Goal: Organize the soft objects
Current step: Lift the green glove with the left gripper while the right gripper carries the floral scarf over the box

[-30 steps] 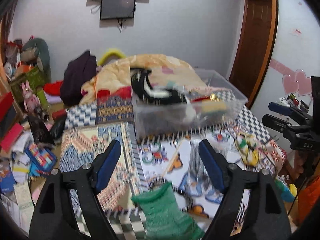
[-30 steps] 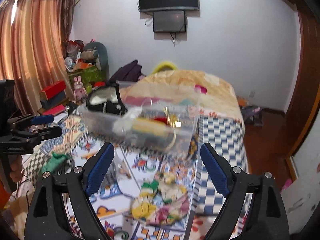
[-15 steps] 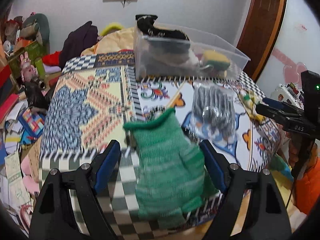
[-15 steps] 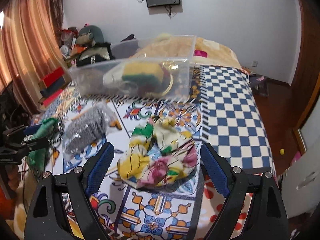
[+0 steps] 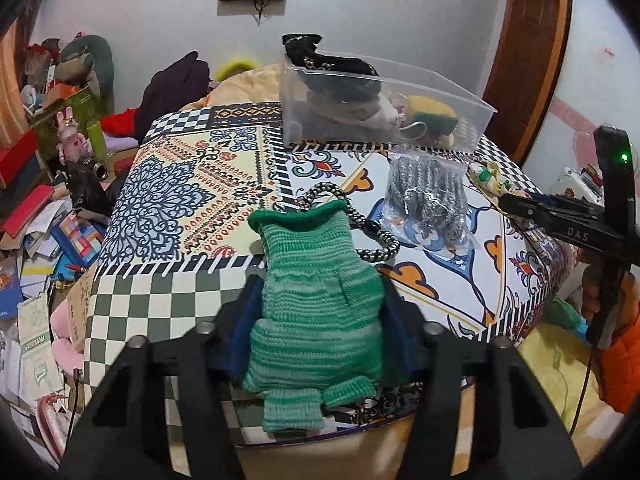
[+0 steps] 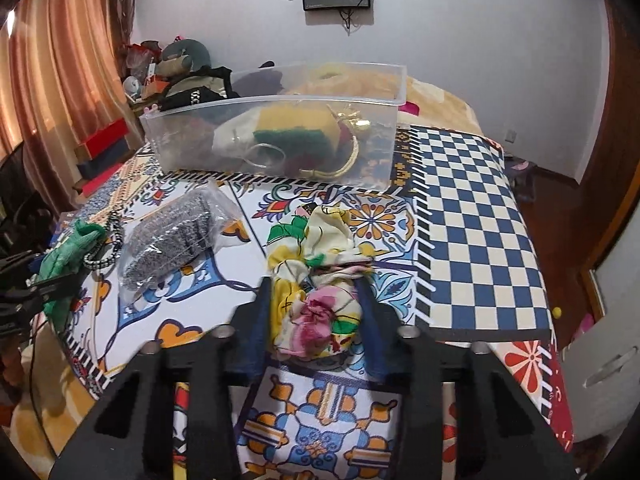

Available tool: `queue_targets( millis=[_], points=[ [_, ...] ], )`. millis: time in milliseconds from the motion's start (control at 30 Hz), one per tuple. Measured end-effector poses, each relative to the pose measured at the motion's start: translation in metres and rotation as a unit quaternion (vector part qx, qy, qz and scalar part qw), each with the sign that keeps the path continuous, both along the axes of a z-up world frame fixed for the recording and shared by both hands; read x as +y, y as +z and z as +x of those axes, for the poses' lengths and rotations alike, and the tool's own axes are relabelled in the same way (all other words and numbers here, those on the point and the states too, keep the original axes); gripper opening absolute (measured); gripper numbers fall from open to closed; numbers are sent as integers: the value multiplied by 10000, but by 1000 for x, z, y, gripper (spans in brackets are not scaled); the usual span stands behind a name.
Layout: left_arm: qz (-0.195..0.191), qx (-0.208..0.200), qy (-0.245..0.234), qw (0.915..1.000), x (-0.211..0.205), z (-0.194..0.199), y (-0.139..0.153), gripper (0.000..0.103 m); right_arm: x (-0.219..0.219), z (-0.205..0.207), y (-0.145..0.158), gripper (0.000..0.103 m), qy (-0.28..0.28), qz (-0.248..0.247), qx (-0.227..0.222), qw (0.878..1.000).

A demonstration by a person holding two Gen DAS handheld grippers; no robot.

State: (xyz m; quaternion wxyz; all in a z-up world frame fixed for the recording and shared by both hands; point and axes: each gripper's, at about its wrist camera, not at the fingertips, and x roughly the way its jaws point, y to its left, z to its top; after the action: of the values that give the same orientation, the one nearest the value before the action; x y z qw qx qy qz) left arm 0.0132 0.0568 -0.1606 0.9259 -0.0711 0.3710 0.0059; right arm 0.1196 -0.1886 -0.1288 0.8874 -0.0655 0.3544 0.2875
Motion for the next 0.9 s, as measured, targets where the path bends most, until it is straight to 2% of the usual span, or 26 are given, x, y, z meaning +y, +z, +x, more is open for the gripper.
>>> queue_targets(
  millis=[167, 367, 633, 900],
  points=[
    [-92, -44, 46, 9999, 4, 0, 3, 32, 0, -5, 3, 20, 48, 99, -54, 9999],
    [-33, -126, 85, 9999, 5, 2, 12, 20, -4, -10, 14, 17, 42, 215, -208, 9995],
    [-15, -468, -10, 9989, 4, 12, 42, 18, -8, -12, 41, 17, -3, 370, -518, 9980],
    [-48, -922, -207, 9955, -8, 41, 77, 18, -2, -7, 71, 17, 42, 447, -962, 9943]
  ],
)
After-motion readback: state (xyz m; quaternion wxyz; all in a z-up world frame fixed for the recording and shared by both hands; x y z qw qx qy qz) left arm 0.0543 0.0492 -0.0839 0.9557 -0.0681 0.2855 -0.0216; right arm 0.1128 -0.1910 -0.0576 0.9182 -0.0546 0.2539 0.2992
